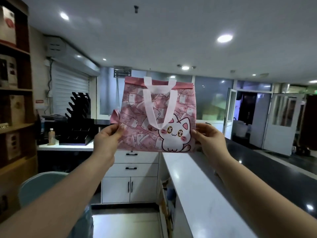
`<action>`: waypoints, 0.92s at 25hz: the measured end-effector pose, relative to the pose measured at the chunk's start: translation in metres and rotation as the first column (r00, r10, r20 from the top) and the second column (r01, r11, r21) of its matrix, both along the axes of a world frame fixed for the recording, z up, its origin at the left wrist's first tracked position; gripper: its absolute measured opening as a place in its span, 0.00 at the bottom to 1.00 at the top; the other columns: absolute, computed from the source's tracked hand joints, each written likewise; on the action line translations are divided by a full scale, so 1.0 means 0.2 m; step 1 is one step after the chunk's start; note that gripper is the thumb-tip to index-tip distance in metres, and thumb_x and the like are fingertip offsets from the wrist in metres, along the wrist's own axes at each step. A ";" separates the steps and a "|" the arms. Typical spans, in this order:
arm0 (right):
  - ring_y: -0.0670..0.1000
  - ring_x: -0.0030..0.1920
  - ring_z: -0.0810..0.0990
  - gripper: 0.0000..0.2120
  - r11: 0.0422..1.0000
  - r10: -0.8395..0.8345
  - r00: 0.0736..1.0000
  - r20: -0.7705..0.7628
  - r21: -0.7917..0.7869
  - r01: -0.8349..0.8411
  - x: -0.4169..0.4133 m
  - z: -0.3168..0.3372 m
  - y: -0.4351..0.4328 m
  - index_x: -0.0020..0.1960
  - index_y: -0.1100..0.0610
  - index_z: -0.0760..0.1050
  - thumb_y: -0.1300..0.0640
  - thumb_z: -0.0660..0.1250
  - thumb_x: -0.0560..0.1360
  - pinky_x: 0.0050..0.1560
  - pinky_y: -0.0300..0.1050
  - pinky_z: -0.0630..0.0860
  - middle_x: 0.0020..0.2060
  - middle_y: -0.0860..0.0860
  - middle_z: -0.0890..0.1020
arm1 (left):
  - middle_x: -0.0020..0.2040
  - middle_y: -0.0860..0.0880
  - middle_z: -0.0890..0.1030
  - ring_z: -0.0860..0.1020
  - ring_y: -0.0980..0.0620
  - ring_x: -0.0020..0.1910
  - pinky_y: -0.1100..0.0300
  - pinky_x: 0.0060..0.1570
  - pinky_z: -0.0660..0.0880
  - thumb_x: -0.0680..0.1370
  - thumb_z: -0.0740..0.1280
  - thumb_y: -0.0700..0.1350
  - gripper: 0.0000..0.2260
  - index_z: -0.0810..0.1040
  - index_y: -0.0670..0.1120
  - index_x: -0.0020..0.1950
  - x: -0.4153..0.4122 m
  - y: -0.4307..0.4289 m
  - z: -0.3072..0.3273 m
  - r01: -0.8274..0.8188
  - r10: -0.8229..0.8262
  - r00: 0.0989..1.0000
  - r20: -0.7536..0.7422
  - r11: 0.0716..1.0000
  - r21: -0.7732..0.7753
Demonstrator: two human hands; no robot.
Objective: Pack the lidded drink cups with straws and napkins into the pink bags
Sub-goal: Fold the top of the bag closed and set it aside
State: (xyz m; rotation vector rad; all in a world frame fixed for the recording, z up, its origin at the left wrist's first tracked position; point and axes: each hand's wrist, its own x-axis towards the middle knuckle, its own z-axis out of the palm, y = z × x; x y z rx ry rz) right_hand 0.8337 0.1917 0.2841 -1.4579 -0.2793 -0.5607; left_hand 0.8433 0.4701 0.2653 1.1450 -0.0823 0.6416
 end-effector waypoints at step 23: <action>0.58 0.45 0.82 0.04 0.957 -0.126 0.980 -0.153 0.242 0.161 2.89 -0.32 0.86 0.48 0.60 0.78 0.63 0.64 0.78 0.48 0.57 0.79 0.45 0.59 0.83 | 0.46 0.47 0.85 0.82 0.44 0.49 0.49 0.52 0.78 0.75 0.71 0.38 0.04 0.81 0.46 0.47 2.88 0.73 -0.34 0.109 -0.090 0.976 -0.200 0.990 0.087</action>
